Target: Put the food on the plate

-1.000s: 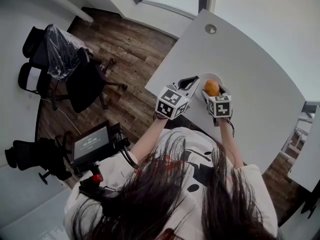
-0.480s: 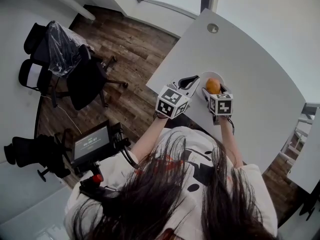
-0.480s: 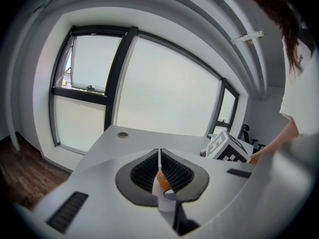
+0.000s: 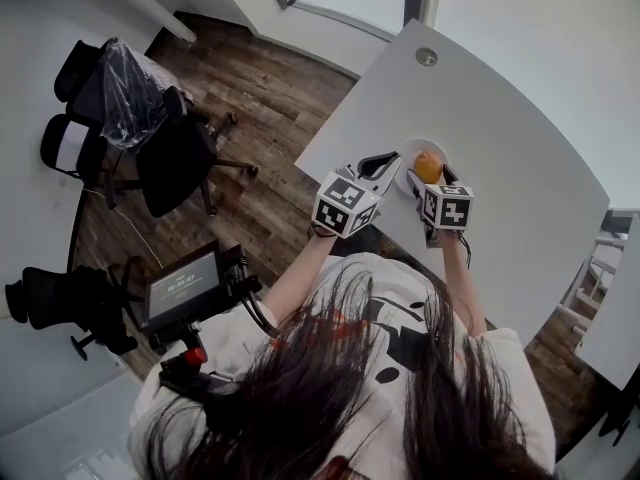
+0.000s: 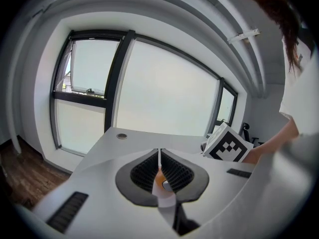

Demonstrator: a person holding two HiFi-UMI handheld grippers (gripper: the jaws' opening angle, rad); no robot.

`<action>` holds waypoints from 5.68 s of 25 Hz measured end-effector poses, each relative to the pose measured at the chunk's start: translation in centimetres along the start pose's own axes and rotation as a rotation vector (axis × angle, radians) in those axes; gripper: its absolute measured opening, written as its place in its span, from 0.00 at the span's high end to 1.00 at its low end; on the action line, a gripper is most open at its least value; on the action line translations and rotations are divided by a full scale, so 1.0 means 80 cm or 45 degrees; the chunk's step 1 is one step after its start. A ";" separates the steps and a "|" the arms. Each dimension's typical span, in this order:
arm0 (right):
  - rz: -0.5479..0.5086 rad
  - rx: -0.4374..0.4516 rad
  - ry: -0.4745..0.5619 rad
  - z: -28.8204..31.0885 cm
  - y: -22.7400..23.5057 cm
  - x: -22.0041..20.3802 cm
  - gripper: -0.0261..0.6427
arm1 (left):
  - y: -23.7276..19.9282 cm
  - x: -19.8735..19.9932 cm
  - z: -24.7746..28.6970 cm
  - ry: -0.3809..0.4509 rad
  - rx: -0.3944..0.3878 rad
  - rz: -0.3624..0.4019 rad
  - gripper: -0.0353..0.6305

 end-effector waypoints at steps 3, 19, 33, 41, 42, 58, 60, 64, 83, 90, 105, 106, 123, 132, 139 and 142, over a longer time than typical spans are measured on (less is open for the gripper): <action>0.011 0.011 0.061 -0.005 -0.001 0.012 0.41 | -0.001 0.001 0.000 0.004 0.014 0.009 0.92; 0.092 0.244 0.253 -0.039 -0.053 0.059 0.55 | 0.004 0.011 -0.025 0.083 0.092 -0.090 0.92; 0.149 0.344 0.293 -0.150 -0.041 -0.028 0.75 | 0.139 -0.035 -0.055 0.078 0.158 -0.116 0.92; 0.193 0.335 0.313 -0.156 -0.044 -0.027 0.75 | 0.146 -0.038 -0.071 0.059 0.169 -0.104 0.92; 0.194 0.331 0.317 -0.157 -0.047 -0.027 0.75 | 0.146 -0.040 -0.075 0.058 0.169 -0.104 0.92; 0.218 0.285 0.348 -0.225 -0.158 -0.101 0.75 | 0.183 -0.078 -0.220 0.114 0.167 -0.063 0.92; 0.228 0.285 0.353 -0.235 -0.177 -0.119 0.75 | 0.192 -0.089 -0.241 0.113 0.156 -0.057 0.92; 0.261 0.292 0.368 -0.247 -0.204 -0.148 0.75 | 0.205 -0.113 -0.271 0.109 0.133 -0.050 0.92; 0.296 0.169 0.411 -0.364 -0.249 -0.242 0.75 | 0.297 -0.158 -0.348 0.126 0.005 -0.063 0.92; 0.267 0.185 0.425 -0.411 -0.264 -0.259 0.75 | 0.322 -0.150 -0.383 0.164 0.079 -0.080 0.92; 0.241 0.261 0.414 -0.541 -0.225 -0.361 0.75 | 0.502 -0.188 -0.394 0.185 0.116 -0.108 0.92; 0.234 0.264 0.414 -0.551 -0.223 -0.371 0.75 | 0.514 -0.194 -0.398 0.183 0.127 -0.112 0.92; 0.191 0.377 0.424 -0.659 -0.220 -0.465 0.75 | 0.658 -0.246 -0.456 0.171 0.236 -0.062 0.92; 0.190 0.388 0.453 -0.677 -0.220 -0.476 0.75 | 0.680 -0.254 -0.464 0.171 0.238 -0.046 0.92; 0.183 0.375 0.444 -0.682 -0.228 -0.461 0.75 | 0.674 -0.240 -0.471 0.174 0.234 -0.057 0.92; 0.179 0.372 0.452 -0.686 -0.224 -0.478 0.75 | 0.686 -0.253 -0.469 0.179 0.228 -0.048 0.92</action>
Point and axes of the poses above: the fingertips, and each gripper's own axes: z forward along the fingers, y to its right, x out of its top, the point moved 9 cm from there along -z, backward along the fingers, and after that the axes turned 2 degrees about y, right-handed, at the moved point
